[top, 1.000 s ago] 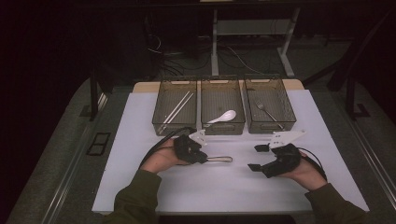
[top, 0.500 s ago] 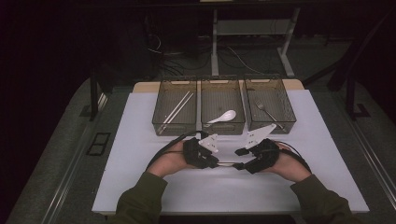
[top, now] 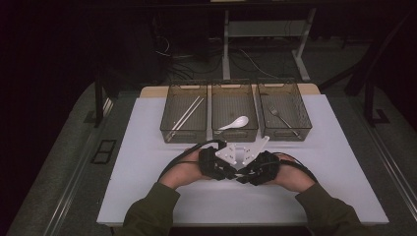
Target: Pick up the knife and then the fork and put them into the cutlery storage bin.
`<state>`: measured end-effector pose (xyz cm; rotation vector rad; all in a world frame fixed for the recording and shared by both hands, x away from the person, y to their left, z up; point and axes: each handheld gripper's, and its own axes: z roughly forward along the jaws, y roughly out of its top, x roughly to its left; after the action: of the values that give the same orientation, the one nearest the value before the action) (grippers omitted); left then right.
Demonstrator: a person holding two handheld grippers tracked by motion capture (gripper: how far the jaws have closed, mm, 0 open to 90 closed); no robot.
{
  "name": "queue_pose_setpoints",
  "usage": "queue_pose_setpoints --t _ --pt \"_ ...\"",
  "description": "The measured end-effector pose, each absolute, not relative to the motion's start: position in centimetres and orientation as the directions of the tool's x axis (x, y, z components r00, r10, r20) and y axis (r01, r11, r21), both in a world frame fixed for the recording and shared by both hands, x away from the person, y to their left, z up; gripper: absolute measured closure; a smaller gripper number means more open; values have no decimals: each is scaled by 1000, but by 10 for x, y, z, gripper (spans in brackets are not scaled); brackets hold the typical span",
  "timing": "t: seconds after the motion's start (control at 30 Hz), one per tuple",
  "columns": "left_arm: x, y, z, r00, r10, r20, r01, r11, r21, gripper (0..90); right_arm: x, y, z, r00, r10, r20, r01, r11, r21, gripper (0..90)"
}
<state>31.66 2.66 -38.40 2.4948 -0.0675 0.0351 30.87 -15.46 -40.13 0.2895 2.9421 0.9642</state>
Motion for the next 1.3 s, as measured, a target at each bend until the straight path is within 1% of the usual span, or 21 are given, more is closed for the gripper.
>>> queue_pose_setpoints --t 0.1,0.17,0.23,0.27,0.3,0.33,0.37,0.4,0.5,0.57,0.6,0.73,0.83,0.93,0.97,1.1,1.17,1.3 --pt "317 25 -385 998 -47 46 -66 -801 595 792 311 -153 -403 -983 178 34 164 795 584 753" --pt "316 23 -386 999 -38 29 -47 -805 591 793 312 -152 -406 -986 167 19 147 802 579 760" --pt "318 21 -386 999 -44 31 -54 -799 599 797 312 -152 -407 -986 167 16 147 811 566 775" --pt "321 21 -382 997 -61 40 -72 -762 643 839 313 -152 -409 -988 154 24 141 818 558 817" --pt "320 23 -378 999 -41 13 -39 -747 664 897 310 -150 -412 -983 182 36 172 826 536 825" --pt "320 23 -373 999 -41 12 -38 -747 664 896 311 -149 -414 -985 168 38 163 838 520 832" --pt "320 24 -370 998 -45 35 -57 -748 661 895 316 -150 -418 -995 102 -22 77 857 509 834" --pt "320 25 -368 999 -37 37 -52 -739 672 894 312 -148 -420 -987 153 39 151 844 514 836" --pt "323 33 -371 999 -4 33 -24 -757 653 892 318 -153 -420 -987 157 44 157 841 518 837" --pt "325 43 -374 999 19 27 -4 -753 658 890 319 -156 -415 -979 186 79 199 823 532 837" --pt "325 48 -375 999 32 25 7 -749 662 886 321 -160 -414 -979 192 66 196 815 546 837" --pt "323 67 -375 996 91 12 58 -716 696 821 327 -171 -409 -968 242 66 237 799 553 837" --pt "319 80 -373 990 141 8 91 -682 725 751 332 -181 -405 -959 278 59 261 782 566 837" --pt "317 94 -375 982 187 -14 135 -650 748 681 339 -193 -398 -948 312 60 287 759 584 837" --pt "316 99 -377 978 206 -27 155 -636 756 657 340 -197 -395 -939 338 60 307 748 588 837" --pt "310 113 -385 962 269 -47 206 -604 770 555 351 -214 -383 -917 395 63 348 710 613 837" --pt "307 117 -389 955 293 -40 216 -601 769 498 358 -223 -377 -904 423 58 364 692 623 836" --pt "300 126 -398 943 331 -47 245 -588 771 428 370 -239 -363 -874 483 59 405 656 637 836"
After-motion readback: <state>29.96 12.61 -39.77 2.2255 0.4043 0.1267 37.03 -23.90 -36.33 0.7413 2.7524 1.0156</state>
